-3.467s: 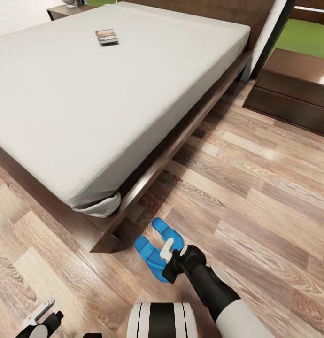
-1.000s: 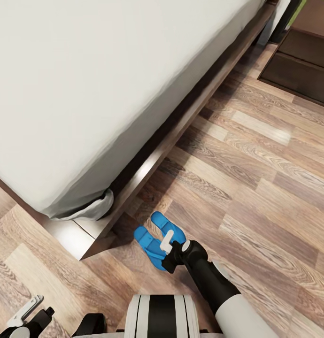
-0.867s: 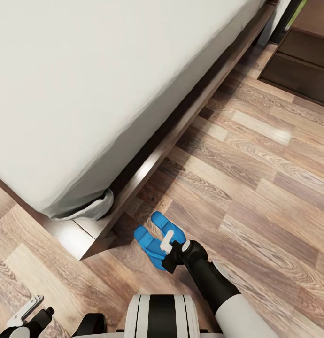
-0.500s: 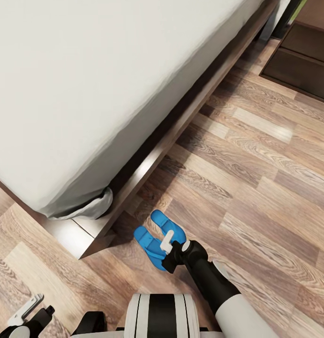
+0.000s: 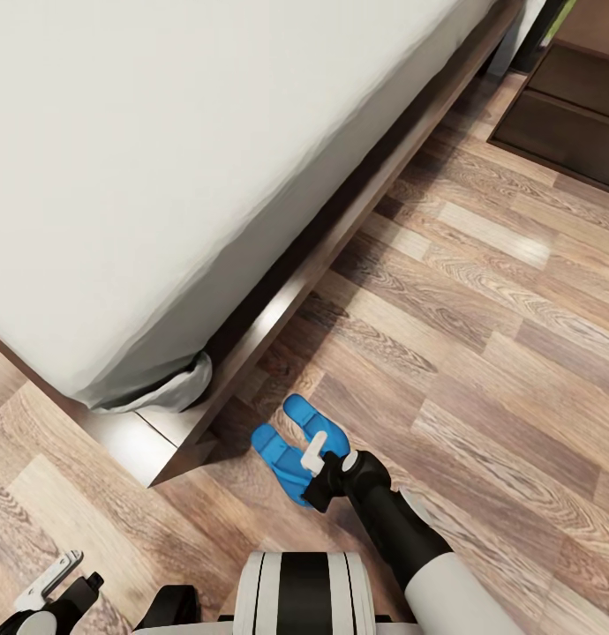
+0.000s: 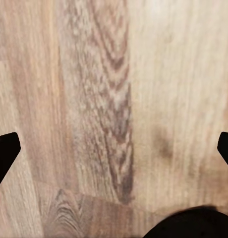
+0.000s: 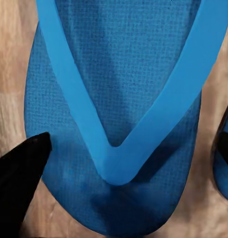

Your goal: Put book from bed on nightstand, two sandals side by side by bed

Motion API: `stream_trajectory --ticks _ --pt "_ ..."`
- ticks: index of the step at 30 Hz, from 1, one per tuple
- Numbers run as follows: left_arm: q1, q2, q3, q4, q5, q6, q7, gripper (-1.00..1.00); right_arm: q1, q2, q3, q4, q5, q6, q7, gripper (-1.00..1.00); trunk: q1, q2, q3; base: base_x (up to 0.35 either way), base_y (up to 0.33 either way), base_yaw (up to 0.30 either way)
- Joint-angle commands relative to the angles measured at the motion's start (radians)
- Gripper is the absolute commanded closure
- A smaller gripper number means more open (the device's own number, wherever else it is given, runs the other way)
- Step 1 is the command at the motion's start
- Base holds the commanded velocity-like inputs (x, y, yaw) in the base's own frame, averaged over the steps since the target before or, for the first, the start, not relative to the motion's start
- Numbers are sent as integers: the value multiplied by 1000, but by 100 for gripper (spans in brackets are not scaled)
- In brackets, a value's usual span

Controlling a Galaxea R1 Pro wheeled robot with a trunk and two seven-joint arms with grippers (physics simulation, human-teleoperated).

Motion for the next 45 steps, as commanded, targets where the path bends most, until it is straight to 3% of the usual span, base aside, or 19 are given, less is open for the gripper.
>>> stream_trajectory --ticks 1,21,31,34,41,45 --pt "0 0 0 -2 7 3 6 -100 0 0 0 -2 9 2 7 -100 0 0 -1 0 0 0" --pt "0 -2 -1 -1 1 3 7 -100 6 -2 -1 -33 8 2 6 -100 0 0 -1 0 0 0" --pt "6 -7 -7 -2 -4 3 8 -100 20 -5 -9 -169 -9 7 10 -100 0 0 -1 0 0 0" --pt "7 -7 -8 -2 -5 4 7 -100 34 -5 -19 -218 -26 10 10 -100 -1 0 7 0 0 0" --pt "21 -6 -7 -2 -5 -1 1 -100 69 -6 -121 -375 -77 18 10 -100 -4 2 34 0 0 0" --pt "24 -5 -5 -2 -5 -2 -1 -100 92 -6 -145 -434 -85 19 10 -100 -6 3 50 0 0 0"
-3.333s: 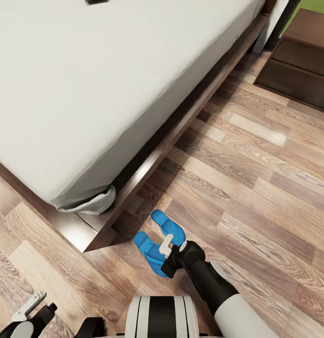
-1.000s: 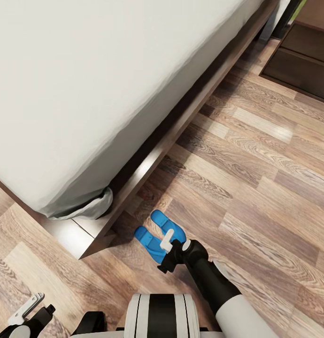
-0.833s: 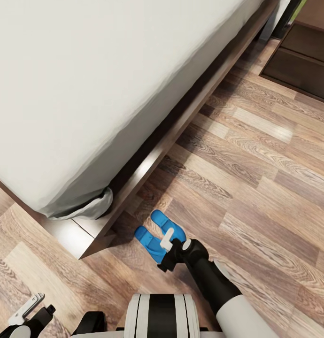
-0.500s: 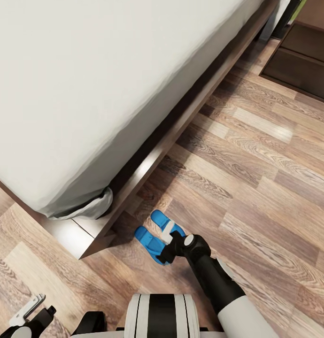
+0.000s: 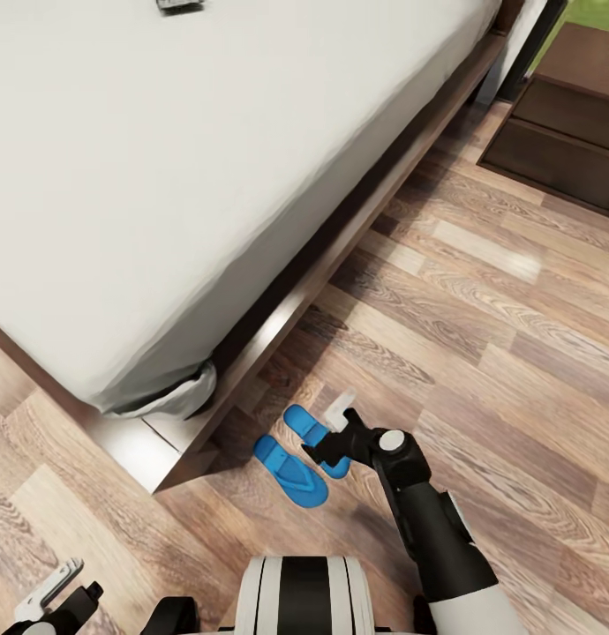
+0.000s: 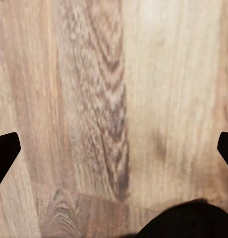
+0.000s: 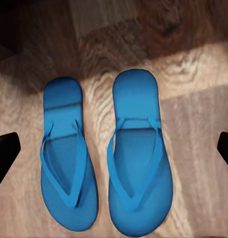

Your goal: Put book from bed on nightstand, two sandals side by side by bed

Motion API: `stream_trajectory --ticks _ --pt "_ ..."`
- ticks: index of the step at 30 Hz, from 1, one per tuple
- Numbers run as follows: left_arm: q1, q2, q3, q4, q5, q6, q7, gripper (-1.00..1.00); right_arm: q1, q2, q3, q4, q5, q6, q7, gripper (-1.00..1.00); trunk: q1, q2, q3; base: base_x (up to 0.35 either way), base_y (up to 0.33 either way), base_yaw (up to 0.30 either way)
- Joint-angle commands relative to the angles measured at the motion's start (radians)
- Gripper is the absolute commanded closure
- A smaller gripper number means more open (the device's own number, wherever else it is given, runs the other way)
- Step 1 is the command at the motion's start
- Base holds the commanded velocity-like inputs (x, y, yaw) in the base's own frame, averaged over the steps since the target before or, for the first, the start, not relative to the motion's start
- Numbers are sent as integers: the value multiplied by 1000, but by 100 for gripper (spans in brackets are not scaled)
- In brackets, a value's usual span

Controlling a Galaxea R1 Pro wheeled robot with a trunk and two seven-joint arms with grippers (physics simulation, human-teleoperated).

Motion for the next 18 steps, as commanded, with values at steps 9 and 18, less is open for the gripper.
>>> stream_trajectory --ticks 9,18 --pt "3 4 3 5 7 4 4 -100 47 1 -18 -103 3 4 9 -100 -4 2 34 0 0 0" --pt "4 11 3 14 7 -2 2 -100 74 1 -25 -170 2 66 8 -100 -8 4 69 0 0 -7"
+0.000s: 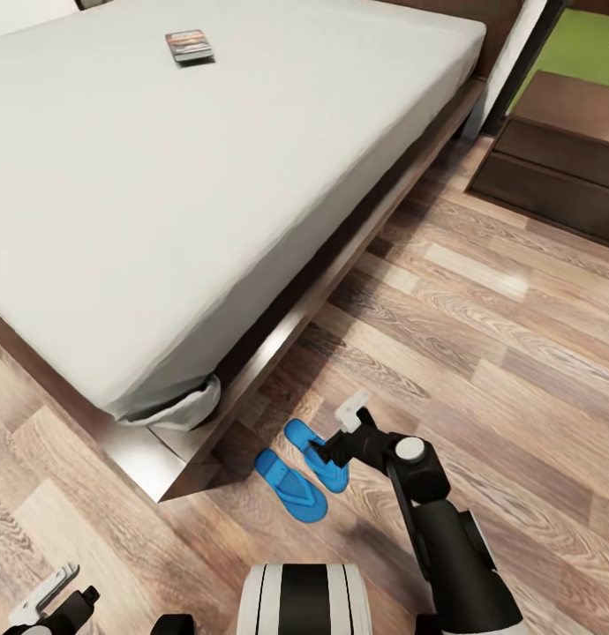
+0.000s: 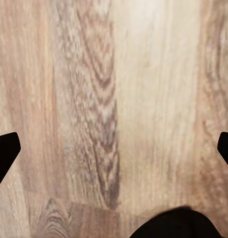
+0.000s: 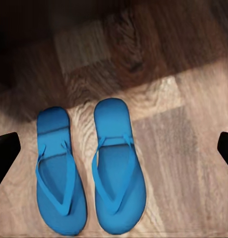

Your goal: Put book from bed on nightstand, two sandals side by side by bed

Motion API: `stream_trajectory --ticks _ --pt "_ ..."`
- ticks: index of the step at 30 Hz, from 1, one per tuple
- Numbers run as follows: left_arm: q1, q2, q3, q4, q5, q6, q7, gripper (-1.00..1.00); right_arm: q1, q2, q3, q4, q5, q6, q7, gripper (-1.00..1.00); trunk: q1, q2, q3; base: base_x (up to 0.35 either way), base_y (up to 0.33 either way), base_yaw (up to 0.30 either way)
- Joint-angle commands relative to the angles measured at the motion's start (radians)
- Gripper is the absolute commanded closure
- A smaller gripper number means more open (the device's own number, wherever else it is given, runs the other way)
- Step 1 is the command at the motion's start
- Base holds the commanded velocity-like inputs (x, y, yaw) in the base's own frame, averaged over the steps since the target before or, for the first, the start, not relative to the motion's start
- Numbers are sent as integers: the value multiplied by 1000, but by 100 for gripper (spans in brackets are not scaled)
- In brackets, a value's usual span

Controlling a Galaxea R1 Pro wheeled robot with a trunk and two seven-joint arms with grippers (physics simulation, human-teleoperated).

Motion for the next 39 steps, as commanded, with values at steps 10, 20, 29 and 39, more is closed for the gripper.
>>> stream_trajectory --ticks 10,20,29,39 --pt "0 1 -2 0 13 1 -40 -100 2 0 0 -10 10 70 10 -100 -5 2 38 0 0 -184" --pt "2 -1 -2 12 4 0 -152 -100 3 1 1 -14 10 89 11 -100 -9 4 77 0 0 -254" --pt "4 -3 -2 26 -1 -4 -164 -100 3 2 3 -23 10 94 11 -100 -9 5 81 38 0 -110" --pt "11 -6 -3 32 -12 -5 -163 -100 3 2 3 -25 10 94 10 -100 -9 5 81 -28 -5 -14"
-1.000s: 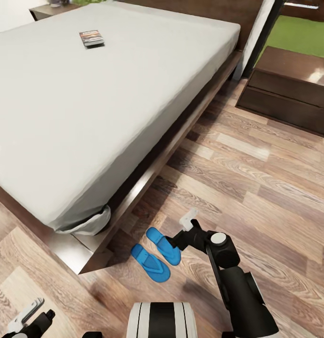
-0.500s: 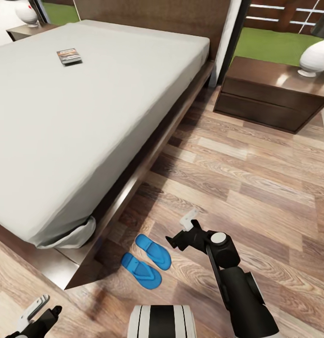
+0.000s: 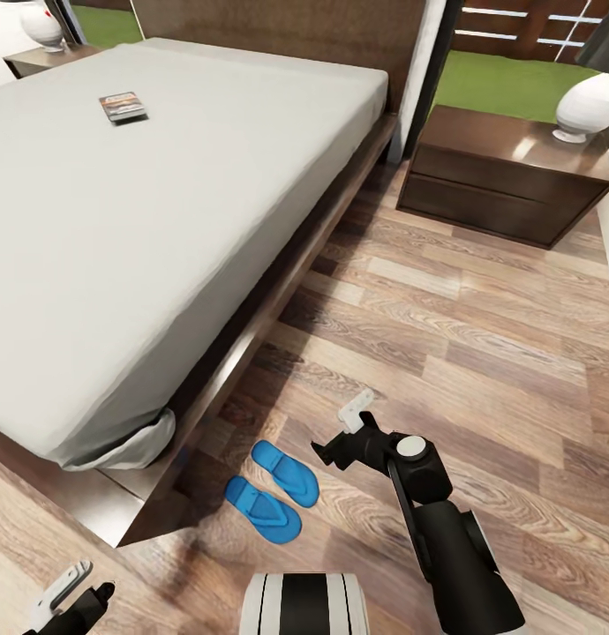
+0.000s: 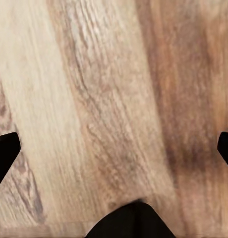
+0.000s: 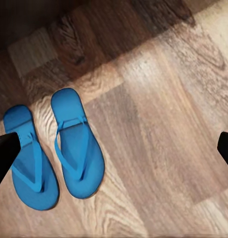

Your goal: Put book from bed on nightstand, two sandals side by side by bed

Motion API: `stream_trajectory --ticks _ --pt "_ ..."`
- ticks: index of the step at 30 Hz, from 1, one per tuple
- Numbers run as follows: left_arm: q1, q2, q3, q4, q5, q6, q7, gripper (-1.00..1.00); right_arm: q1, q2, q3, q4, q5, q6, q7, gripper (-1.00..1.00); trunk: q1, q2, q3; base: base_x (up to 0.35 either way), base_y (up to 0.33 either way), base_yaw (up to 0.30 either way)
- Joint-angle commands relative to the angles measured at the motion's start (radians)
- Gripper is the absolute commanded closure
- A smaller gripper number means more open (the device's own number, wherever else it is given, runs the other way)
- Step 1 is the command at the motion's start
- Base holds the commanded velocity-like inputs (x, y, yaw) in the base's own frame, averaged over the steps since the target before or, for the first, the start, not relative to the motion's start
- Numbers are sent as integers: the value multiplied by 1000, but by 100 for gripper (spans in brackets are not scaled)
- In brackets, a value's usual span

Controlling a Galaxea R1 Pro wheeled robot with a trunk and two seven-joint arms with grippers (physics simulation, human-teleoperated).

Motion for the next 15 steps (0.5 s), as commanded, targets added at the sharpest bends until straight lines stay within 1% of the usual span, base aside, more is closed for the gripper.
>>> stream_trajectory --ticks 1,6,7,10,15 --pt "0 0 0 -2 9 2 7 -100 -1 0 0 -1 11 2 9 -100 0 0 -1 -165 -28 -6" --pt "2 0 0 -1 7 2 8 -100 -1 1 -6 -2 10 2 9 -100 0 0 -1 -232 -50 -9" --pt "3 0 0 -1 7 2 8 -100 -2 4 -23 -2 9 2 9 -100 0 0 -1 -298 -71 -119" --pt "3 0 -1 -1 7 2 8 -100 -2 5 -32 -3 9 2 9 -100 0 0 -1 -307 -74 -155" --pt "4 -2 -2 -3 8 2 8 -100 -2 5 -43 -5 9 2 10 -100 0 0 -1 -278 -57 -221"
